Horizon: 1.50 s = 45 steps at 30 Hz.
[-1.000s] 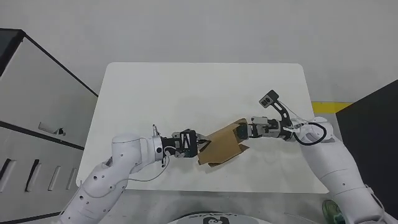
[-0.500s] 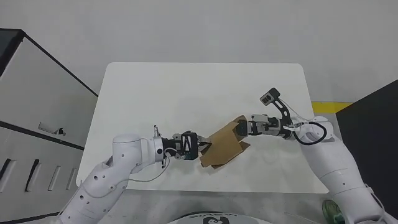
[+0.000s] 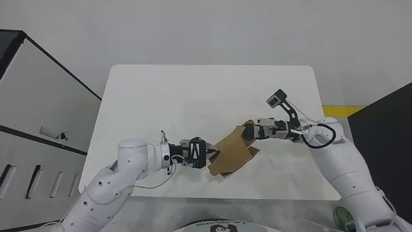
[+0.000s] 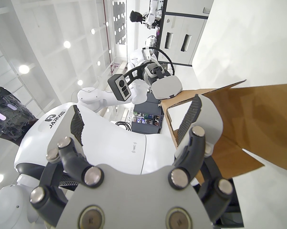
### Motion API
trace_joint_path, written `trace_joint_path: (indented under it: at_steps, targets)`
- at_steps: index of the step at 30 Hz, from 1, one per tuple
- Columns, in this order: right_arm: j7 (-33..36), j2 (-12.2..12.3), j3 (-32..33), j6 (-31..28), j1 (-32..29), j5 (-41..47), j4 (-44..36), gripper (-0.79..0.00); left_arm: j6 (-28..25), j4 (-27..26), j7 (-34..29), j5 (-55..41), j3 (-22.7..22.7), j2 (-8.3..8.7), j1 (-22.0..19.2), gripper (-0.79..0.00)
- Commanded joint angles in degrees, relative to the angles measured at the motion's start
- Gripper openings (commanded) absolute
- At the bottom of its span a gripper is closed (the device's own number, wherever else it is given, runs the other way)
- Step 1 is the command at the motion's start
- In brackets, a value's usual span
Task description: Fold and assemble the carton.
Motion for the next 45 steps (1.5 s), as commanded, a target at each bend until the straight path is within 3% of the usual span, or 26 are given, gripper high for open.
trace_joint_path:
  at_steps: [1,30,45]
  targets:
    - [0.08,-0.06,-0.32,-0.03,0.21,-0.22,0.22,0.000,-0.02,0.08,-0.03,-0.06,0.18,0.08,-0.10,-0.785]
    - [-1.27,-0.14,-0.70,-3.21,1.04,-1.11,0.78,0.000,0.47,0.51,-1.25,-1.41,1.46,1.05,-1.08,-0.785]
    - [0.02,-0.40,-3.49,-2.98,4.73,-4.49,0.68,0.000,0.88,0.64,-1.61,-1.37,2.11,1.52,-1.52,-0.785]
